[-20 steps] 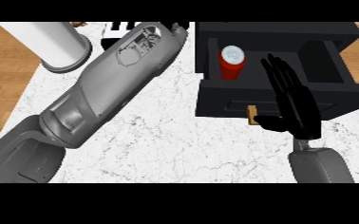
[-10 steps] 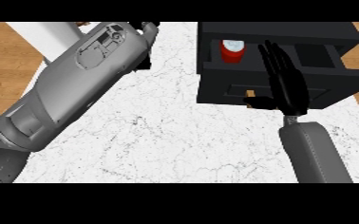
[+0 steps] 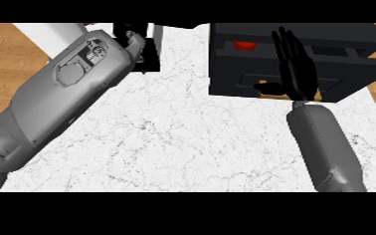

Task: Pick up the can, place it into the drawer and close the drawer

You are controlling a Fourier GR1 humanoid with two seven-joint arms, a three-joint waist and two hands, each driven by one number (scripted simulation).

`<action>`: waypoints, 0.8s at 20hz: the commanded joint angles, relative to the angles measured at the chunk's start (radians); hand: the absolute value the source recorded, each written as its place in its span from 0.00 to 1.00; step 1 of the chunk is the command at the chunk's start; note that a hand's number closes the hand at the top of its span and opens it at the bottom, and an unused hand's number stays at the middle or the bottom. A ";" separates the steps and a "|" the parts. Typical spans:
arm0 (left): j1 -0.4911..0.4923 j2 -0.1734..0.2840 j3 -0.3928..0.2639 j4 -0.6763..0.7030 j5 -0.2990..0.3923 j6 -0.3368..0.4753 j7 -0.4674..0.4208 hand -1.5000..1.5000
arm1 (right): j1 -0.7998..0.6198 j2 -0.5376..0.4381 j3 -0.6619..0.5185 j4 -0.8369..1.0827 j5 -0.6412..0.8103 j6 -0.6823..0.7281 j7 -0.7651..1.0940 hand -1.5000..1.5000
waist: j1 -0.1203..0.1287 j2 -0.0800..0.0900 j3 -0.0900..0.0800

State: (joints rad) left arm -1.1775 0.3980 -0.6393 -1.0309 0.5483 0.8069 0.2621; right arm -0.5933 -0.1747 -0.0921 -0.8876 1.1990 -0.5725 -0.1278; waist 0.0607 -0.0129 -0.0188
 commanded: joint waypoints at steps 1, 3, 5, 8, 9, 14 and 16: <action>0.057 0.054 0.015 -0.072 -0.003 -0.023 0.014 0.00 | -0.084 0.036 -0.034 0.187 0.005 -0.074 0.009 0.00 | 0.013 0.024 0.021; 0.086 0.061 0.012 -0.114 -0.008 -0.021 0.019 0.00 | -0.167 0.022 -0.045 0.250 0.020 -0.078 0.014 0.00 | 0.016 0.025 0.020; 0.116 0.040 -0.005 -0.115 -0.031 0.003 0.000 0.00 | -0.191 0.032 -0.070 0.316 0.012 -0.128 0.015 0.00 | 0.020 0.031 0.021; 0.146 0.099 0.014 -0.175 -0.019 -0.035 0.033 0.00 | -0.295 -0.027 -0.116 0.398 -0.007 -0.117 0.005 0.00 | 0.027 0.031 0.021; 0.183 0.078 0.007 -0.195 -0.036 -0.006 0.003 0.00 | -0.326 -0.003 -0.104 0.427 0.020 -0.135 0.029 0.00 | 0.026 0.032 0.021; 0.216 0.108 0.027 -0.218 -0.045 -0.032 0.001 0.00 | -0.433 -0.037 -0.128 0.526 0.022 -0.144 0.031 0.00 | 0.027 0.038 0.021; 0.294 0.131 0.032 -0.267 -0.049 -0.046 -0.041 0.00 | -0.409 -0.009 -0.122 0.549 0.033 -0.212 0.031 0.00 | 0.032 0.037 0.020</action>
State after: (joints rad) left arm -0.9472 0.5018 -0.6170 -1.2455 0.5105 0.7730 0.2503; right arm -0.9327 -0.1874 -0.2066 -0.4270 1.2207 -0.7588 -0.0916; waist 0.0704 0.0087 -0.0020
